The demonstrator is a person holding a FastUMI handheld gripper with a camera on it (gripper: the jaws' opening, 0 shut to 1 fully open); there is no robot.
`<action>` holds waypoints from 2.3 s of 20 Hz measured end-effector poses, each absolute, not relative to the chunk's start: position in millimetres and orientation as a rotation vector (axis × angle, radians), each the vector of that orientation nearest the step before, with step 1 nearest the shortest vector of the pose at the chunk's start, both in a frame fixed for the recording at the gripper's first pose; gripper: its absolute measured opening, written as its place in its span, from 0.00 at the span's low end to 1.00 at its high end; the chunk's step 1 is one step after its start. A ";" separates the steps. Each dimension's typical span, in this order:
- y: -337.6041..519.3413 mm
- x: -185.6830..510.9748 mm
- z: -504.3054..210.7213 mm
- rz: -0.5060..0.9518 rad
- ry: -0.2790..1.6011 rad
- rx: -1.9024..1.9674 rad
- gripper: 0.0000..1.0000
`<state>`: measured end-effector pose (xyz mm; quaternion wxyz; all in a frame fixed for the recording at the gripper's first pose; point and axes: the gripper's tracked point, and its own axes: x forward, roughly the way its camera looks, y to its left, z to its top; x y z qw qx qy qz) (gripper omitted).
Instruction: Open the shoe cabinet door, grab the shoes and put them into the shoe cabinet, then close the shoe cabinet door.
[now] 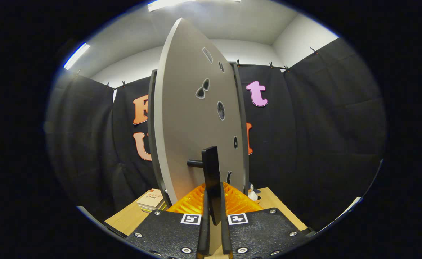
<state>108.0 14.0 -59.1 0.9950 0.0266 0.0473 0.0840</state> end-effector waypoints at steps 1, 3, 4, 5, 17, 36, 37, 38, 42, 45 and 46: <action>3.9 106.4 -58.7 0.162 0.097 0.066 0.12; -11.9 106.8 -60.4 0.148 0.098 0.069 0.10; -18.1 106.3 -60.6 0.142 0.097 0.062 0.10; -22.3 108.3 -60.9 0.140 0.097 0.055 0.10; -56.9 103.3 -66.2 0.110 0.105 -0.021 0.09; -15.9 41.6 -89.8 -0.026 0.103 0.011 0.06; -1.6 37.9 -101.7 -0.016 0.124 0.018 0.11; 15.7 39.8 -110.6 0.001 0.135 0.024 0.15; 78.1 39.9 -168.5 0.086 0.250 0.088 0.37; 102.7 48.8 -215.2 0.107 0.320 0.059 0.44; 110.9 50.3 -236.2 0.117 0.363 0.059 0.44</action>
